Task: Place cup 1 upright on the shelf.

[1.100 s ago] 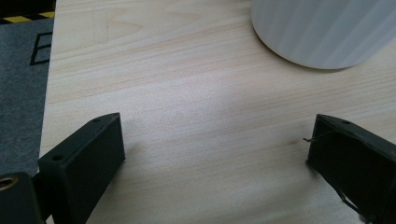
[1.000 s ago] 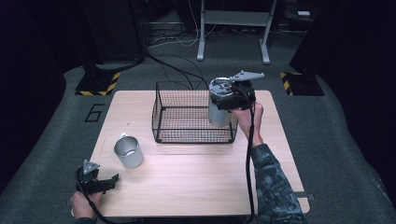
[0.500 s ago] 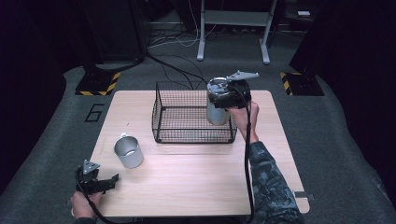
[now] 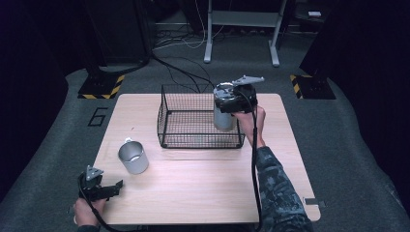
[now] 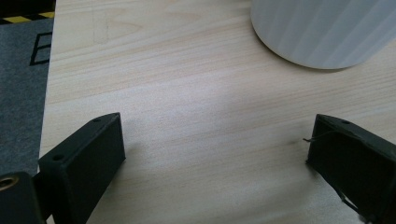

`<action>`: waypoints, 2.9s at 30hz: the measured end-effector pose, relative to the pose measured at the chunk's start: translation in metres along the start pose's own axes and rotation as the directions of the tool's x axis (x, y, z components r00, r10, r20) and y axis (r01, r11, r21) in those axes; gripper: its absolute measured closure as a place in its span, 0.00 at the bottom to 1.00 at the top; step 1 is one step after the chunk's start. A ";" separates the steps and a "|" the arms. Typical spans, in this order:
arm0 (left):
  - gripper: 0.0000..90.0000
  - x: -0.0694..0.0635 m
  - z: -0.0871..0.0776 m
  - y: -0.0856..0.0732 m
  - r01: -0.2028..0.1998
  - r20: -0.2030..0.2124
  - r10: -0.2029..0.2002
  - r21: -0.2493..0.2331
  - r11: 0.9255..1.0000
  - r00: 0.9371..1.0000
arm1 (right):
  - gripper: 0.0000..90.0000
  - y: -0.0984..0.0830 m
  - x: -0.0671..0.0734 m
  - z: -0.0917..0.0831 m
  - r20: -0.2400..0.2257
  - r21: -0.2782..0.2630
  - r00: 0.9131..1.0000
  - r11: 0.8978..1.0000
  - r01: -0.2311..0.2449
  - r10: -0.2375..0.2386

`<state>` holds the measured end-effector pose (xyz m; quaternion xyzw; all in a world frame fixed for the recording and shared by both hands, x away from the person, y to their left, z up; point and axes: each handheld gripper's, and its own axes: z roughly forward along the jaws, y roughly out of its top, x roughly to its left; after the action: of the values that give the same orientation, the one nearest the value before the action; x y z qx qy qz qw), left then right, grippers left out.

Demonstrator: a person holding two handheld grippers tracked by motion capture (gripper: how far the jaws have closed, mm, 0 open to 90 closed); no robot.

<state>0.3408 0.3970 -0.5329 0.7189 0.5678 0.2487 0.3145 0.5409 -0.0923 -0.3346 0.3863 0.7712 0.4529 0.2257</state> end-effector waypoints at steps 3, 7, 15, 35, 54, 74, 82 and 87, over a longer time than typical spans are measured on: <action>0.04 0.000 0.000 0.000 0.001 0.001 -0.001 0.000 1.000 1.000 | 0.04 -0.004 -0.001 0.005 0.000 0.012 1.000 1.000 -0.003 0.003; 0.04 0.000 0.000 0.000 0.001 0.002 -0.001 0.000 1.000 1.000 | 0.03 -0.007 -0.003 0.009 -0.005 0.025 1.000 1.000 -0.004 0.004; 0.04 0.000 0.000 0.000 0.000 0.000 0.000 0.000 1.000 1.000 | 0.04 -0.010 -0.002 0.015 -0.007 0.038 1.000 0.999 -0.005 0.005; 0.04 0.000 0.000 0.000 0.001 0.002 -0.001 0.000 1.000 1.000 | 0.04 -0.018 0.000 0.026 -0.004 0.068 1.000 0.998 0.000 0.000; 0.04 0.000 0.000 0.000 0.001 0.002 -0.001 0.000 1.000 1.000 | 0.04 -0.024 0.007 0.039 -0.009 0.108 1.000 0.994 0.001 0.000; 0.04 0.000 0.000 0.000 0.001 0.002 -0.001 0.000 1.000 1.000 | 0.03 -0.032 0.005 0.051 0.002 0.145 1.000 0.989 0.003 -0.004; 0.04 0.000 0.000 0.000 0.001 0.002 -0.001 -0.001 1.000 1.000 | 0.03 -0.034 0.010 0.055 0.015 0.162 1.000 0.987 0.001 -0.003; 0.04 0.000 0.000 0.000 -0.001 0.002 0.001 -0.002 1.000 1.000 | 0.03 -0.037 0.009 0.056 0.017 0.164 1.000 0.986 0.000 -0.003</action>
<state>0.3408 0.3970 -0.5329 0.7191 0.5671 0.2486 0.3156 0.5603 -0.0663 -0.3938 0.4069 0.8042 0.3843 0.2002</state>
